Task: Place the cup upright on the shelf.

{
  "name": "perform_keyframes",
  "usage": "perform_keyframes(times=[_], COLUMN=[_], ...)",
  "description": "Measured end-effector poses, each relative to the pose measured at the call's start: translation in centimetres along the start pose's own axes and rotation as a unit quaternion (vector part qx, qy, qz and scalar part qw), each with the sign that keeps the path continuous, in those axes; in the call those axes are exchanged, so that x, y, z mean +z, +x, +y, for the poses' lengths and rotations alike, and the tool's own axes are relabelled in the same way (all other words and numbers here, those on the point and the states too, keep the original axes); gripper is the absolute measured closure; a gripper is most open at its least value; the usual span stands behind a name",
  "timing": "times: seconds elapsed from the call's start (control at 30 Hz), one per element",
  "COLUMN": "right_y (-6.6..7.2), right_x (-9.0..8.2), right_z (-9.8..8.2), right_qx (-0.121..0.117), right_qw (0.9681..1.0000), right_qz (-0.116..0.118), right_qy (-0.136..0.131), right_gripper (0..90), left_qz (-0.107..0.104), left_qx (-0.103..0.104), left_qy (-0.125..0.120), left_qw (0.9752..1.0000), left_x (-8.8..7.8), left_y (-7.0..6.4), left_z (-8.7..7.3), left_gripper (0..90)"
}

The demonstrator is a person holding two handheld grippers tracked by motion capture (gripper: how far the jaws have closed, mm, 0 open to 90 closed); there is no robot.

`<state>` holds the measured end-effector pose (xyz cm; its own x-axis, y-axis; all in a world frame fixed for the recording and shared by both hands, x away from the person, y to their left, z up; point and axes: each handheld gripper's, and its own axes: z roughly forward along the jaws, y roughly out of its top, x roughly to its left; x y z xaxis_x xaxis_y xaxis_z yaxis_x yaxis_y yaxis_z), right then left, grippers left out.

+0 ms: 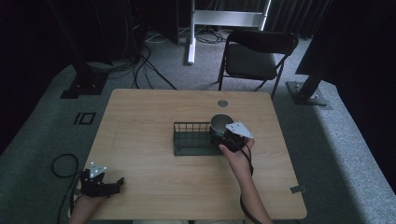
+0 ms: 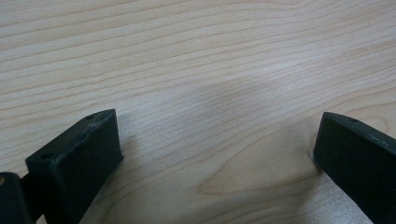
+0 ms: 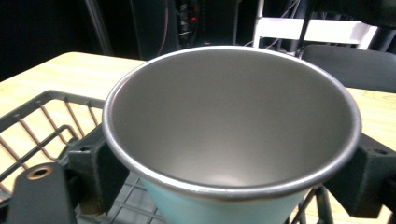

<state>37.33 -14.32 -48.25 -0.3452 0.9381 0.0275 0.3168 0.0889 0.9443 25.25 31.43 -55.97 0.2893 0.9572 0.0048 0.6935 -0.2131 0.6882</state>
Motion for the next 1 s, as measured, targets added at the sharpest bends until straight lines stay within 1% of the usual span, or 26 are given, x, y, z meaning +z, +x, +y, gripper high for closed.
perform_keyframes(times=[0.03, 0.07, 0.13, 0.33, 0.4, 0.63, 0.7, 0.83, 0.97, 1.0], right_y=[0.1, 0.1, 0.1, -0.2, -0.4, -0.8, -1.0, -1.4, -2.1, -2.4], right_x=[-0.1, -0.2, -0.5, -1.5, -1.8, -3.1, -3.4, -4.1, -4.8, -5.1], right_z=[0.0, 0.1, 0.2, 0.0, -0.1, -0.5, -0.7, -1.1, -1.6, -1.9], right_qx=[-0.006, -0.007, -0.001, -0.004, -0.001, -0.005, -0.01, -0.012, -0.015, -0.011], right_qw=[1.0, 1.0, 1.0, 0.9999, 0.9999, 0.9997, 0.9997, 0.9996, 0.9996, 0.9996], right_qz=[0.001, 0.003, 0.006, 0.013, 0.017, 0.023, 0.023, 0.024, 0.025, 0.025], right_qy=[0.002, 0.004, 0.001, 0.003, -0.001, -0.004, -0.004, -0.003, 0.0, -0.005], right_gripper=[11.2, 10.7, 10.6, 10.6, 10.6, 10.6, 10.6, 10.6, 10.6, 10.6], left_qz=[0.0, 0.0, 0.0, 0.0, 0.0, 0.0, 0.0, 0.0, 0.0, 0.0], left_qx=[0.0, 0.0, 0.0, 0.0, 0.0, 0.0, 0.0, 0.0, 0.0, 0.0], left_qy=[0.0, 0.0, 0.0, 0.0, 0.0, 0.0, 0.0, 0.0, -0.001, -0.001], left_qw=[1.0, 1.0, 1.0, 1.0, 1.0, 1.0, 1.0, 1.0, 1.0, 1.0], left_x=[0.0, 0.0, 0.0, 0.0, 0.0, 0.0, 0.0, 0.0, 0.0, 0.0], left_y=[0.0, 0.0, 0.0, 0.0, 0.0, 0.0, 0.0, 0.0, 0.0, 0.0], left_z=[0.0, 0.0, 0.0, 0.0, 0.0, 0.0, 0.0, 0.0, 0.0, 0.0], left_gripper=[1.5, 1.5, 1.5, 1.5, 1.5, 1.5, 1.5, 1.5, 1.5, 1.5])
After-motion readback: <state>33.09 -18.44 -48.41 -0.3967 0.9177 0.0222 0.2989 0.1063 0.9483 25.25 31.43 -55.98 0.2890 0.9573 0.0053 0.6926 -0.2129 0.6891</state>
